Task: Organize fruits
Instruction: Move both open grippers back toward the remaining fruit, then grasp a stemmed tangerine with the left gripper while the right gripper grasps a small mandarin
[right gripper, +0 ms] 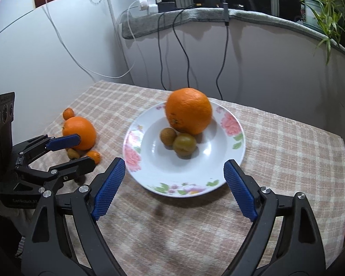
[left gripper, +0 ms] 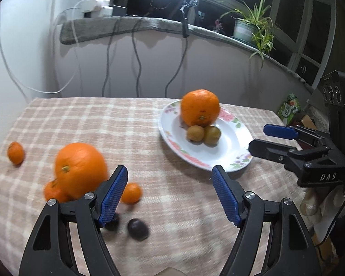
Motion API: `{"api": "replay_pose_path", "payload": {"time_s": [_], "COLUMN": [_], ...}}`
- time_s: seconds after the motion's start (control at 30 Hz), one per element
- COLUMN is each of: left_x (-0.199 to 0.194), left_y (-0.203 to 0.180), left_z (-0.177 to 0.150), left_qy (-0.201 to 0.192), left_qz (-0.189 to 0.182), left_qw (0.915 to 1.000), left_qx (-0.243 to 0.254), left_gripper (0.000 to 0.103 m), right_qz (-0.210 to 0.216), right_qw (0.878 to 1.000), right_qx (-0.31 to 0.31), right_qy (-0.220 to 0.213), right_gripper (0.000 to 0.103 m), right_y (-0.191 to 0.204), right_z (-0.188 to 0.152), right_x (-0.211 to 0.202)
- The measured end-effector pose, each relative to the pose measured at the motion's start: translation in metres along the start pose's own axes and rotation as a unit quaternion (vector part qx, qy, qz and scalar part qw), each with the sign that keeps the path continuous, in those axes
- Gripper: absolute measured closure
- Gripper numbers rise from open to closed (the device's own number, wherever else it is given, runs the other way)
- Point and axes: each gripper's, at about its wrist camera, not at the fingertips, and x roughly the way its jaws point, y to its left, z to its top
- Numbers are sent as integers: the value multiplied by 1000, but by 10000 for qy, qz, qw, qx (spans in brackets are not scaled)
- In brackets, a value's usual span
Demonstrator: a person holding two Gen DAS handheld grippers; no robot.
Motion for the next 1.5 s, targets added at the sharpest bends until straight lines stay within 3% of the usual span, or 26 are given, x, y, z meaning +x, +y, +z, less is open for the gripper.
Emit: {"api": "replay_pose_path", "payload": {"time_s": [0.5,0.8,1.0,1.23,1.5], "left_x": [-34,-34,-33,-23,-14], "left_y": [46,67,89,114,124], "left_z": [-42,-53,-47,-40,-37], "left_qy": [159,235,192,240,316], "left_qz": [391,355,470,602,565], "left_qw": [9987,9970,9954,9939,9940], "left_qx": [-297,-642,-817,-892,-880], "left_gripper": [28,37,45,55,61], "right_qz": [775,1047,1244,1334,1256], "right_qw": [9950,9907,9881,9857,9857], "right_qx": [-605,-773,-714,-660,-569], "right_qy": [183,406,550,791,971], "right_gripper": [13,13,23,47,56], "right_y": [65,90,100,112,120], "right_z": [-1,-3,-1,0,1], "right_x": [16,38,51,74,95]}}
